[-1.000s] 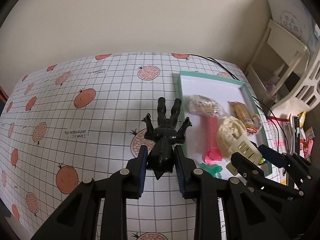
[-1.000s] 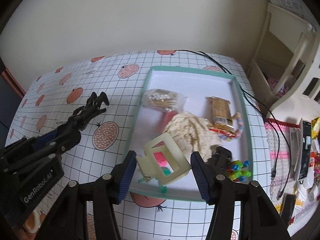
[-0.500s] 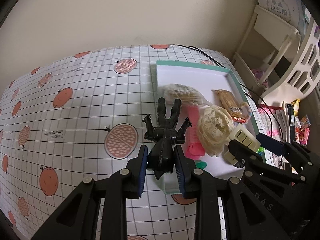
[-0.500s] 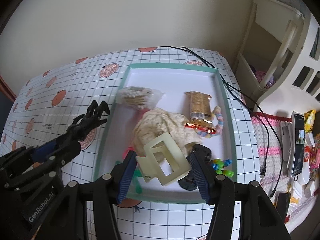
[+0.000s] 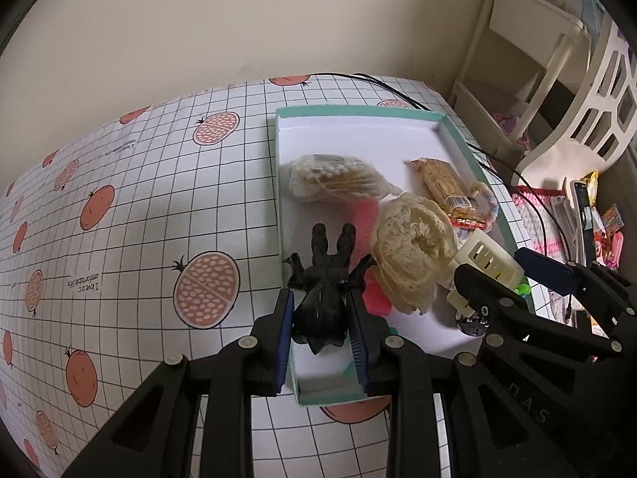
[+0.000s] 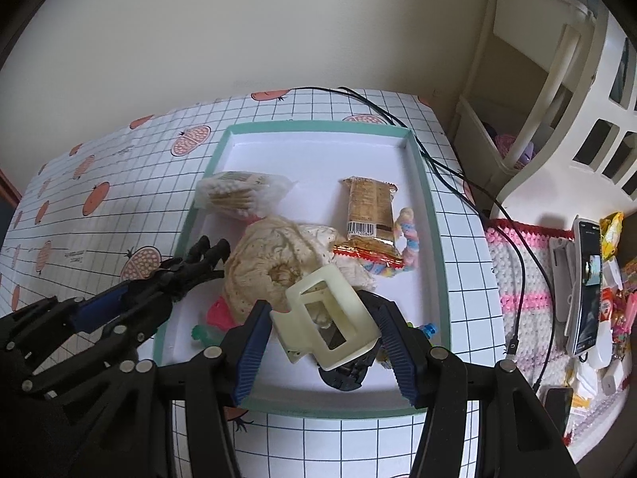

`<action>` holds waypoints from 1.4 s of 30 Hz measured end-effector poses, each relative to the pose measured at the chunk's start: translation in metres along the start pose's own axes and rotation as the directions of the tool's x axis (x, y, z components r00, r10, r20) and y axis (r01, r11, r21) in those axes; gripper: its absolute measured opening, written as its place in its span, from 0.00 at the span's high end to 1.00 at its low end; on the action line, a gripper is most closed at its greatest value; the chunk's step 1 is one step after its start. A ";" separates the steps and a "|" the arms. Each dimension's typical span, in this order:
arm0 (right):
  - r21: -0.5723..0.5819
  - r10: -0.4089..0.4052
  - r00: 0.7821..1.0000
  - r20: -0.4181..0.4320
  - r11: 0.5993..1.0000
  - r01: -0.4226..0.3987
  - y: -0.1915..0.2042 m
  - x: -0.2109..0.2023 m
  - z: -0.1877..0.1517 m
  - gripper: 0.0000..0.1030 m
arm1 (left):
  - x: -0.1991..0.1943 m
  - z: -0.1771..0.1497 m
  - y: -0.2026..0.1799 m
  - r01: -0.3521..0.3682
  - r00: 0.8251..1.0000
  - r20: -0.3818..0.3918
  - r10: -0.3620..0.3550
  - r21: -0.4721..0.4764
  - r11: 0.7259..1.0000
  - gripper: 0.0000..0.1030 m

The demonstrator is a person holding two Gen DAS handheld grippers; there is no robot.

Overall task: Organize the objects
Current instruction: 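Carry the black figure and cream hair clip over the white tray, then open the left tool on the black figure while the right releases the clip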

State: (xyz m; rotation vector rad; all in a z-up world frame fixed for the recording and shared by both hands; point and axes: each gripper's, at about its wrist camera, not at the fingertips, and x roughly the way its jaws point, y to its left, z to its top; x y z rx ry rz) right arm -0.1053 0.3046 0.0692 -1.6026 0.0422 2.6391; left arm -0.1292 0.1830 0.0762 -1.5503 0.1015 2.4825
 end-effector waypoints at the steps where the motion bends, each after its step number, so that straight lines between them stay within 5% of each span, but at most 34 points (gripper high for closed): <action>1: 0.000 -0.001 1.000 -0.001 1.000 0.001 0.000 0.000 0.000 0.42 | 0.001 0.000 -0.001 0.000 1.000 0.000 0.000 0.001 1.000 0.73; 21: 0.018 -0.011 1.000 -0.009 1.000 0.011 -0.008 0.019 0.003 0.42 | 0.024 0.001 -0.010 0.007 0.999 -0.040 -0.006 0.037 0.999 0.71; 27: 0.028 -0.014 1.000 -0.008 0.999 0.015 -0.012 0.019 0.002 0.41 | 0.020 0.002 -0.006 -0.006 1.000 -0.031 0.007 0.027 1.000 0.54; 42: 0.051 0.004 1.000 0.026 0.999 -0.006 -0.019 0.006 0.001 0.28 | -0.003 0.002 0.003 -0.024 0.999 0.020 0.025 -0.019 1.000 0.38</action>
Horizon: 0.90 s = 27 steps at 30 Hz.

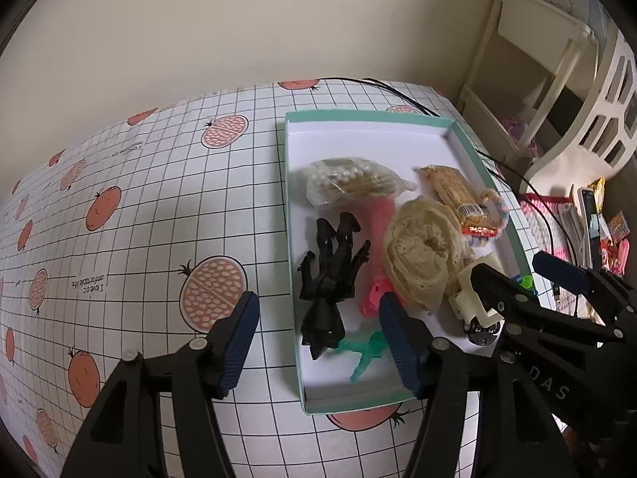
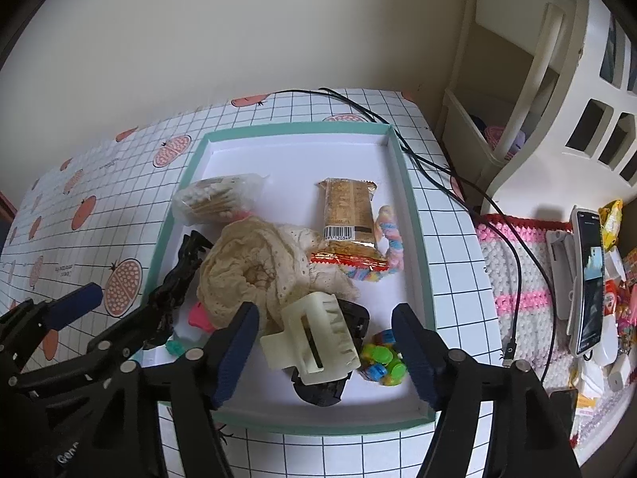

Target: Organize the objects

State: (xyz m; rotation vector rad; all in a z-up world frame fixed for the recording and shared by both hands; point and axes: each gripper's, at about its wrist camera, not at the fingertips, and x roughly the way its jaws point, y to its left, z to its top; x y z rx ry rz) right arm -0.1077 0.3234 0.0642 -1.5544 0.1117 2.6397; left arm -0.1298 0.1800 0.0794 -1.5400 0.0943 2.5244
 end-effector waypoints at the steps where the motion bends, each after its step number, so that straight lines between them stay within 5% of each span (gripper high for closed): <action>1: -0.001 0.004 1.000 0.003 1.000 -0.004 0.000 -0.001 0.000 0.28 | -0.001 -0.001 0.001 -0.001 1.000 0.002 0.001 -0.004 1.000 0.38; 12: 0.012 0.011 1.000 0.013 1.000 -0.011 -0.002 -0.006 -0.005 0.27 | -0.005 -0.005 0.021 -0.020 1.000 0.010 0.021 -0.081 0.996 0.37; 15: 0.014 0.011 1.000 0.018 1.000 -0.011 -0.002 -0.008 -0.007 0.20 | -0.006 -0.008 0.030 -0.025 1.000 0.015 0.027 -0.117 0.993 0.16; 18: 0.010 0.005 1.000 0.028 1.000 -0.006 -0.001 -0.012 -0.009 0.06 | -0.007 -0.011 0.037 -0.054 0.998 0.022 0.058 -0.132 0.990 0.15; 27: 0.021 0.008 0.999 0.040 1.000 -0.009 0.000 -0.022 -0.018 0.00 | -0.010 -0.027 0.060 -0.091 0.995 0.023 0.098 -0.199 0.976 0.01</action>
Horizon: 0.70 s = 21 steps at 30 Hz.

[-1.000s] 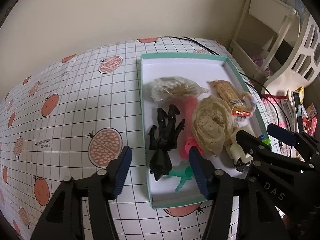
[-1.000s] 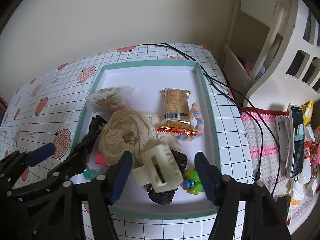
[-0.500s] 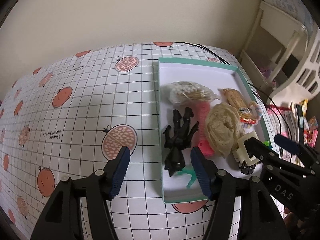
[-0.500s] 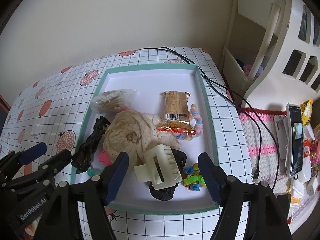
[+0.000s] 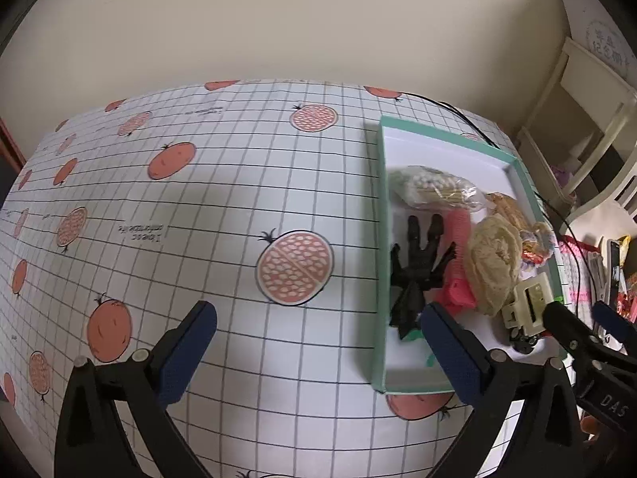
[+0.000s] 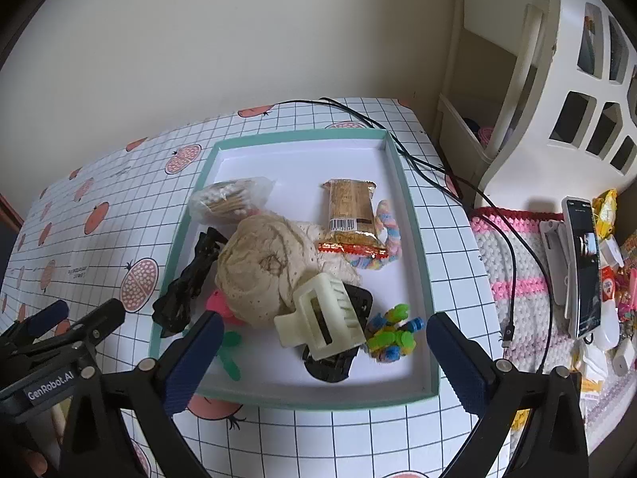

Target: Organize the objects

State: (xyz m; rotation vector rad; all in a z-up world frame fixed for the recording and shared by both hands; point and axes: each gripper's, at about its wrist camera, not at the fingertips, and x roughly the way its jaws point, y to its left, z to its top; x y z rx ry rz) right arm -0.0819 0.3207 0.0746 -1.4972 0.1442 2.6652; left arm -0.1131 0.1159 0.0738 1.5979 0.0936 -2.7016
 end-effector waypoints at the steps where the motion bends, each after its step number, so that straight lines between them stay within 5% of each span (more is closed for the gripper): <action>1: 0.000 0.004 1.000 0.003 1.000 -0.004 0.001 -0.002 -0.001 0.00 | 0.000 -0.002 0.001 -0.004 1.000 0.001 0.004 0.003 1.000 0.01; 9: -0.003 0.002 1.000 0.004 1.000 -0.002 0.009 -0.011 -0.017 0.00 | -0.004 -0.016 0.011 -0.032 0.999 0.008 0.031 0.011 0.999 0.00; 21: -0.027 -0.013 0.997 -0.071 1.000 0.011 0.016 -0.004 -0.053 0.00 | 0.009 -0.044 0.029 -0.028 0.996 -0.081 0.028 0.010 1.000 0.00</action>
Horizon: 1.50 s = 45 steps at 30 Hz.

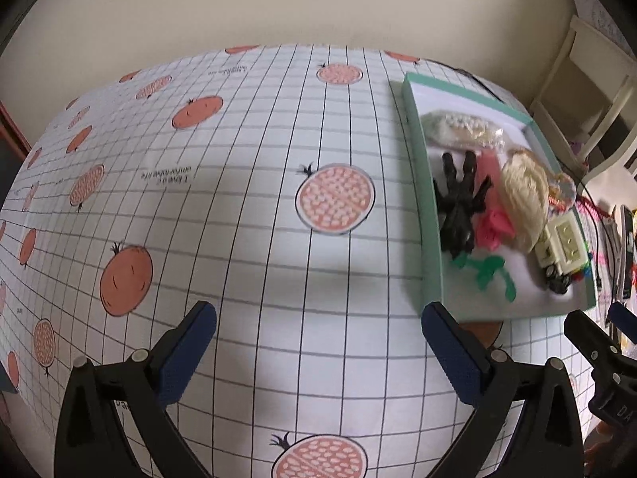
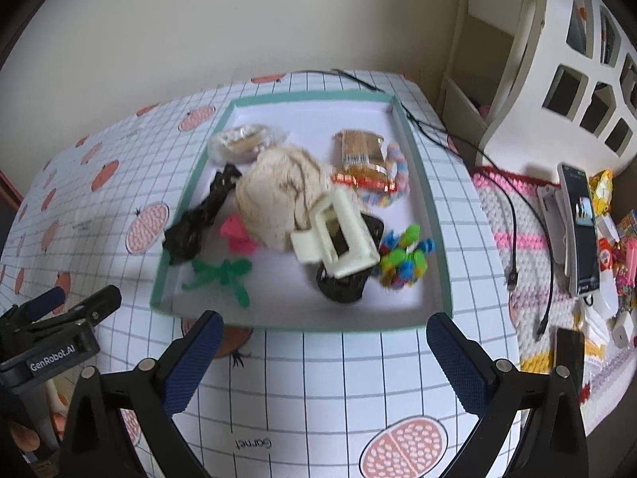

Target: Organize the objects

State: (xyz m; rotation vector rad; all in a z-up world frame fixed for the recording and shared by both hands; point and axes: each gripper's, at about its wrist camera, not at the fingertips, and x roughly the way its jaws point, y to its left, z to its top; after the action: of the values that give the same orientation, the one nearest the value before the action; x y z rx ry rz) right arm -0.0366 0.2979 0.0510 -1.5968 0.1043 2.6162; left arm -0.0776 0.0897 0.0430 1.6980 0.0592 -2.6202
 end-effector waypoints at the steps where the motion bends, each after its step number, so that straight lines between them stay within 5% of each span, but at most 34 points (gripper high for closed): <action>1: 0.001 -0.001 1.000 -0.005 1.000 0.001 0.000 0.001 -0.001 0.00 | 0.002 -0.002 0.001 0.002 1.000 -0.007 -0.002 -0.004 1.000 0.00; 24: 0.006 -0.022 0.996 -0.091 1.000 0.022 0.010 0.033 -0.033 0.00 | 0.032 -0.034 0.009 -0.014 0.997 -0.073 0.016 0.026 1.000 0.00; 45: 0.001 -0.041 0.993 -0.109 0.999 0.041 0.007 0.046 -0.039 0.00 | 0.031 -0.040 0.013 -0.013 0.999 -0.031 0.013 0.020 1.000 0.00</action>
State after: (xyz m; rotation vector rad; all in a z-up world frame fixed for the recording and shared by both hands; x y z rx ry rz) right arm -0.0236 0.2884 -0.0081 -1.7219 0.0805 2.4970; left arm -0.0532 0.0787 -0.0019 1.7388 0.0222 -2.5945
